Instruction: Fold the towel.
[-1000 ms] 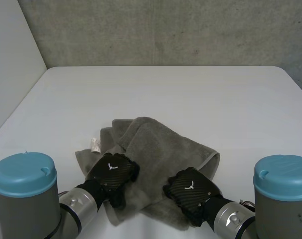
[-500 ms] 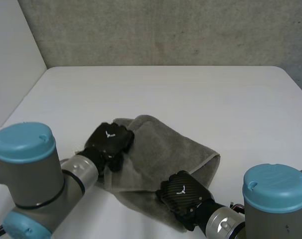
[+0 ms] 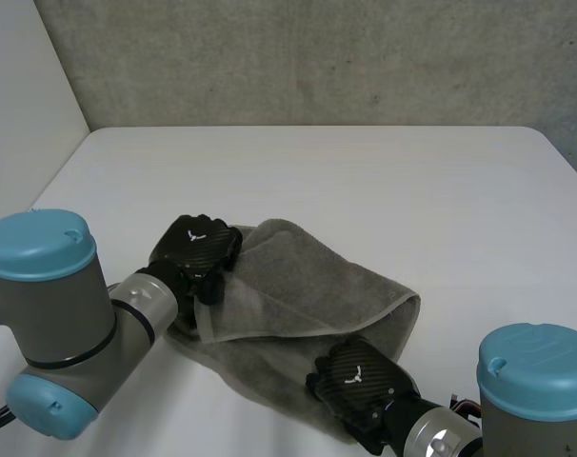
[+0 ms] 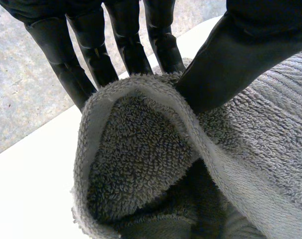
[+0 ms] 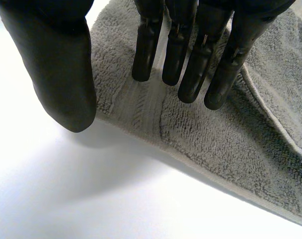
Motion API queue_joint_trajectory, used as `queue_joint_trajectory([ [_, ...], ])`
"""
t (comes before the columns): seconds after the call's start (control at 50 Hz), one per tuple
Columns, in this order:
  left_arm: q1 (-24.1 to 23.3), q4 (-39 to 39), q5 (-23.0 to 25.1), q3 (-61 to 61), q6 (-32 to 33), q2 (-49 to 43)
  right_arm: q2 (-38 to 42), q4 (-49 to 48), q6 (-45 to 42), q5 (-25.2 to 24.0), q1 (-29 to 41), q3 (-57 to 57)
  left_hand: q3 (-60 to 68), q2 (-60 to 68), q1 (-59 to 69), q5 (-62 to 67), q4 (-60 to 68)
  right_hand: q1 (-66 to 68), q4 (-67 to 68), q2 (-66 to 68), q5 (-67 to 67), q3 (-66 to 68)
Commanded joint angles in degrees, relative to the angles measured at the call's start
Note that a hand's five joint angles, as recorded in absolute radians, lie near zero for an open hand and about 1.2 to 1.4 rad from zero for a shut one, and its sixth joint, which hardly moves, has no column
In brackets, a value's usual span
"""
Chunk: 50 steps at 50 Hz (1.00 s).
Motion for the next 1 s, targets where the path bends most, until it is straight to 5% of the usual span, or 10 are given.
queue_joint_trajectory([
  [0.02, 0.0, 0.0, 0.1, -0.2, -0.1, 0.0, 0.7, -0.7, -0.3, -0.2, -0.1, 0.5, -8.2, -6.8, -5.5, -16.2, -6.9, -1.3, -1.8, -2.0, -0.5, -2.0],
  [0.28, 0.1, 0.0, 0.1, -0.4, -0.2, 0.0, 2.5, -2.1, -0.4, -1.1, 0.5, -0.7, -8.2, -6.8, -5.5, -16.2, -6.9, 5.3, 4.8, 4.5, 6.1, 4.6],
  [0.52, -0.1, 0.0, 0.2, -0.2, -0.3, 0.3, 6.3, -3.2, -0.3, -0.3, -0.1, -2.9, -8.2, -6.8, -5.5, -16.2, -6.9, 43.5, 43.0, 42.8, 44.4, 42.8],
  [0.68, 0.0, 0.1, 0.1, 3.2, -0.3, 1.2, 3.4, -3.2, 0.0, 4.1, -1.6, -6.6, -6.7, -5.3, -4.0, -14.7, -5.4, 43.6, 43.1, 42.8, 44.4, 42.9],
  [0.82, 3.1, -0.4, -0.3, 14.3, -2.0, 1.2, -0.5, 0.5, -1.7, 6.4, -11.1, -18.2, -2.6, -1.3, 0.0, -10.7, -1.4, 43.6, 43.1, 42.8, 44.4, 42.9],
  [1.0, 8.5, -4.5, -4.8, 42.0, -10.9, -3.3, 4.6, 7.8, -13.2, 6.8, -18.2, -46.6, -2.6, -1.3, 0.0, -10.7, -1.4, 43.6, 43.1, 42.8, 44.4, 42.9],
])
